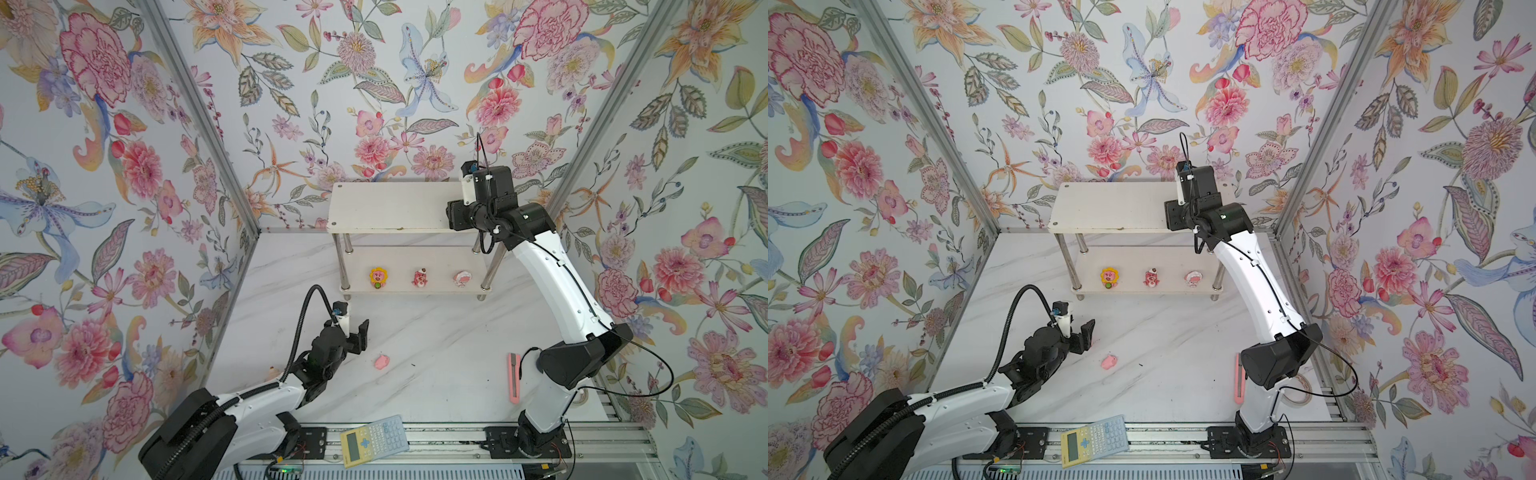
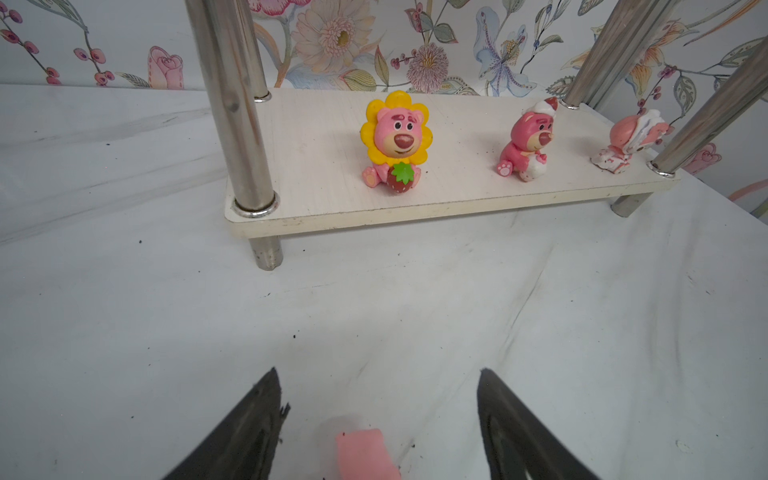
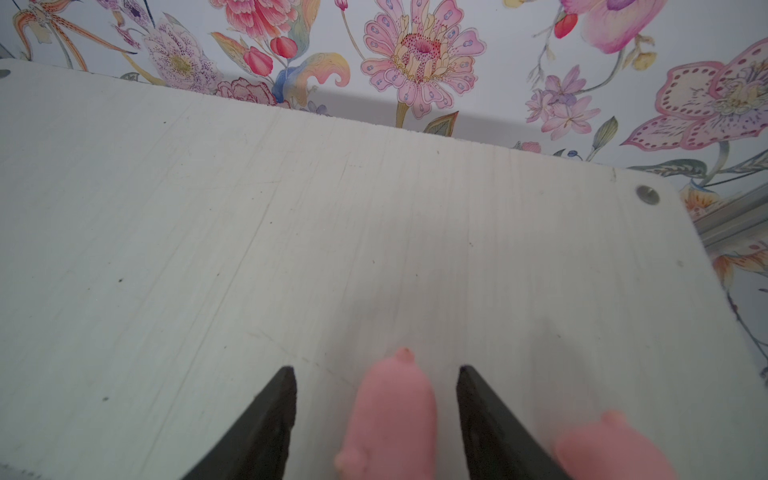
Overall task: Place and organize the plastic toys onto the shelf
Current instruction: 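Lower the pig onto the top shelf and open the right gripper, then pull the right gripper back down over the table pigs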
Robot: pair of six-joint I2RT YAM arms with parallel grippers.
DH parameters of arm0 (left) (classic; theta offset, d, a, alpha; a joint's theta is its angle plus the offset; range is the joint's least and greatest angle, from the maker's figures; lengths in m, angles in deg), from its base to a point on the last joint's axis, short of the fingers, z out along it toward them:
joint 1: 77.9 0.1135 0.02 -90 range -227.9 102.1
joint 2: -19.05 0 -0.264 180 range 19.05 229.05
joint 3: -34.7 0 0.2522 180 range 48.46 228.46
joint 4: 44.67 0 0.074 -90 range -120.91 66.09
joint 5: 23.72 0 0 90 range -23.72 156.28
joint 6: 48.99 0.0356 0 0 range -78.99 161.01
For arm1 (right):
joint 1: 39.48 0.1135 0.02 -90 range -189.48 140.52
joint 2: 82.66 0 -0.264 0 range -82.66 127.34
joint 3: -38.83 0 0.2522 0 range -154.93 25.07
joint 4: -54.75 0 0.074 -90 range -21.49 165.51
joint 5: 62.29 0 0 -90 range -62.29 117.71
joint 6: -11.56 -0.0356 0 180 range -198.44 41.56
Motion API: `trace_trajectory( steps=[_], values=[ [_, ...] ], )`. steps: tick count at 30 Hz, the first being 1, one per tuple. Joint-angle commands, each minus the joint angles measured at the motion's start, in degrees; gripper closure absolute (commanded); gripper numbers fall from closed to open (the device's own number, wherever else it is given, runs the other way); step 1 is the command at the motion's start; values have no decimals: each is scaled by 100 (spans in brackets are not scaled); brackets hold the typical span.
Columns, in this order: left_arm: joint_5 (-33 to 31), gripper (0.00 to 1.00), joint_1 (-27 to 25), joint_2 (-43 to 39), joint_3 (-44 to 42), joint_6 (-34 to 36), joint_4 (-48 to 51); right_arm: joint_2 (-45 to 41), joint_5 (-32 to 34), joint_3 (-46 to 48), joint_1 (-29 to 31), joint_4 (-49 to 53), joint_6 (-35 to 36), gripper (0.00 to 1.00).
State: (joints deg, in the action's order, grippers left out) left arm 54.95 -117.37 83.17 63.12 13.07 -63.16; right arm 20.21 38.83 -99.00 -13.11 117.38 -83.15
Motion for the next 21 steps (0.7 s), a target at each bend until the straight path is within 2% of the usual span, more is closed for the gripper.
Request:
trace_trajectory(
  steps=[1, 8, 15, 19, 21],
  values=[
    [-106, 25, 42, 5, -7, -55, -116, -26, 92, -30, -17, 105, -12, 33],
    [-106, 25, 36, -46, 2, -69, -91, -347, 125, -18, -5, 105, -8, 26],
    [-72, 25, 44, -95, -6, -100, -68, -1048, 343, 281, 121, 98, 50, 25],
    [-95, 25, 43, -149, -24, -106, -63, -1605, 666, 851, 509, 97, 69, 25],
    [-101, 25, 44, -170, -7, -117, -31, -2034, 919, 1436, 959, -26, 43, 25]
  ],
)
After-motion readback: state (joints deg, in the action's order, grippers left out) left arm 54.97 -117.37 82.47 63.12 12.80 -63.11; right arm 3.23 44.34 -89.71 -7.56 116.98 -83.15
